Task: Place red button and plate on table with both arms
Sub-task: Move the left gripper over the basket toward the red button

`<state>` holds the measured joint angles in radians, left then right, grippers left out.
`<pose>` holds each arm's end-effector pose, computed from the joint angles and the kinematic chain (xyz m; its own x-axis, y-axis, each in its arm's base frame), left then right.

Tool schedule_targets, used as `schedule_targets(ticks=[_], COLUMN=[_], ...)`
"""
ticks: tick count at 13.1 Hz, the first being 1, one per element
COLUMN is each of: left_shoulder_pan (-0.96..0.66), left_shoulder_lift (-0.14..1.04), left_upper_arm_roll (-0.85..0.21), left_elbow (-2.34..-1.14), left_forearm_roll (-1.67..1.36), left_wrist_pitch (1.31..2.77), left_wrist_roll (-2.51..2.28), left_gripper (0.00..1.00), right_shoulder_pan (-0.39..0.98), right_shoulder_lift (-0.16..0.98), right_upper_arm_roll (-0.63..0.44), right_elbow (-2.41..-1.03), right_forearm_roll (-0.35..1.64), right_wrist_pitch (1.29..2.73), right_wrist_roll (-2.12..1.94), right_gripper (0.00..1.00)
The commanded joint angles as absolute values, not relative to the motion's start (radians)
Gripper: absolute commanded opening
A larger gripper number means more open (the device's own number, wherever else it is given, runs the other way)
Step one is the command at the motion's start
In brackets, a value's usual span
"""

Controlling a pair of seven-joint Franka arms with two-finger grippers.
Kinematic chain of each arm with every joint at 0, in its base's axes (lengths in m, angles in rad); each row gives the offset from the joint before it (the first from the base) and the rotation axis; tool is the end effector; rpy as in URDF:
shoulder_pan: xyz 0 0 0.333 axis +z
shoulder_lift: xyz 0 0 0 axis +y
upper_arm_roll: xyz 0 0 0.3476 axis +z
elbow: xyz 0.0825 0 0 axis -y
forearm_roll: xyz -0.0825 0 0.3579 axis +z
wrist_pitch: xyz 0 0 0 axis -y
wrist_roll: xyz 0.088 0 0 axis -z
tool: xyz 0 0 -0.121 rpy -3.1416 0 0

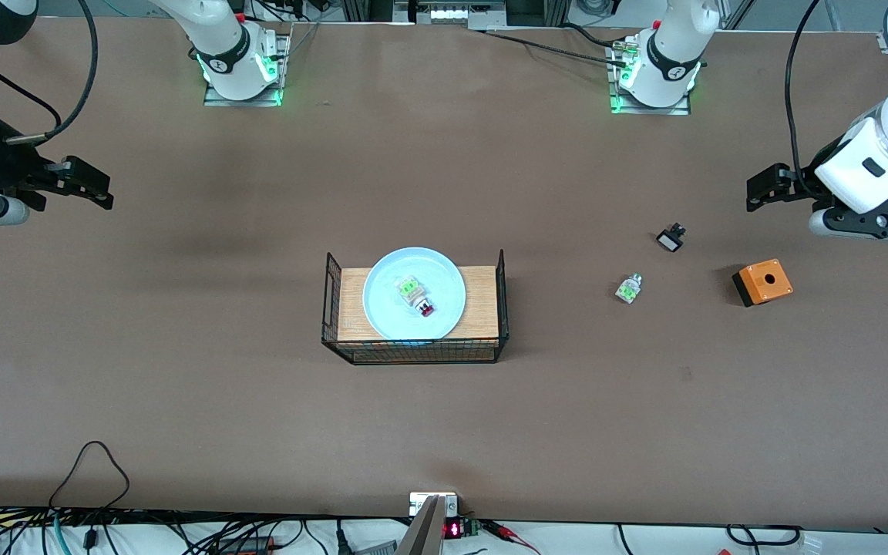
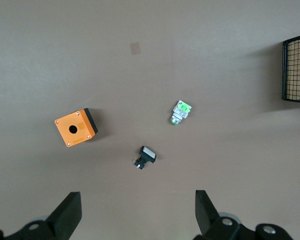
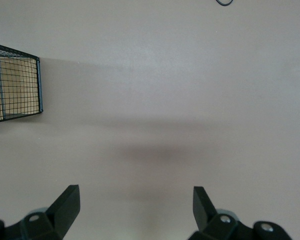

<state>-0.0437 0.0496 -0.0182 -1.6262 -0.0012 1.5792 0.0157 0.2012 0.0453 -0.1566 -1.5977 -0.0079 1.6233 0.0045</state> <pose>0.5391 -0.0333 0.5917 0.9923 -0.0773 -0.0964 -0.0773 -0.9970 0.0036 0.5459 0.0255 0.6106 0.9990 0.0405 -0.0191 0.0408 -0.9991 0.0150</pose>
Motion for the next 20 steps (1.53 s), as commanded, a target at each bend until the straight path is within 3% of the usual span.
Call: schedule_targets(ticks=[1,7,11,18,20], left_shoulder_pan=[-0.051,-0.054,-0.054,-0.234,-0.238], left_shoulder_lift=[0.071,0.116,0.192,0.256,0.309], left_upper_arm_roll=[-0.018,-0.044,-0.055,-0.115,-0.114], left_elbow=[-1.586,-1.588,-1.588,-1.586,-1.55], left_forearm_roll=[-0.017,-0.149,-0.406,-0.463,-0.642], left_wrist_pitch=[1.548,1.523,1.531,1.759,1.825], left_wrist_roll=[0.012,-0.164,-0.305,-0.593,-0.591], left_gripper=[1.0,1.0,1.0,1.0,1.0], right_shoulder_pan=[0.201,0.201,0.201,0.202,0.199], right_shoulder_lift=[0.048,0.048,0.049,0.048,0.046], right_upper_arm_roll=[-0.158,-0.158,-0.158,-0.158,-0.158], right_elbow=[-1.585,-1.585,-1.588,-1.597,-1.598], right_forearm_roll=[-0.006,-0.005,-0.003,0.02,0.02], right_wrist_pitch=[1.617,1.621,1.621,1.609,1.601], right_wrist_roll=[0.009,0.011,0.015,0.017,0.018], right_gripper=[1.0,1.0,1.0,1.0,1.0])
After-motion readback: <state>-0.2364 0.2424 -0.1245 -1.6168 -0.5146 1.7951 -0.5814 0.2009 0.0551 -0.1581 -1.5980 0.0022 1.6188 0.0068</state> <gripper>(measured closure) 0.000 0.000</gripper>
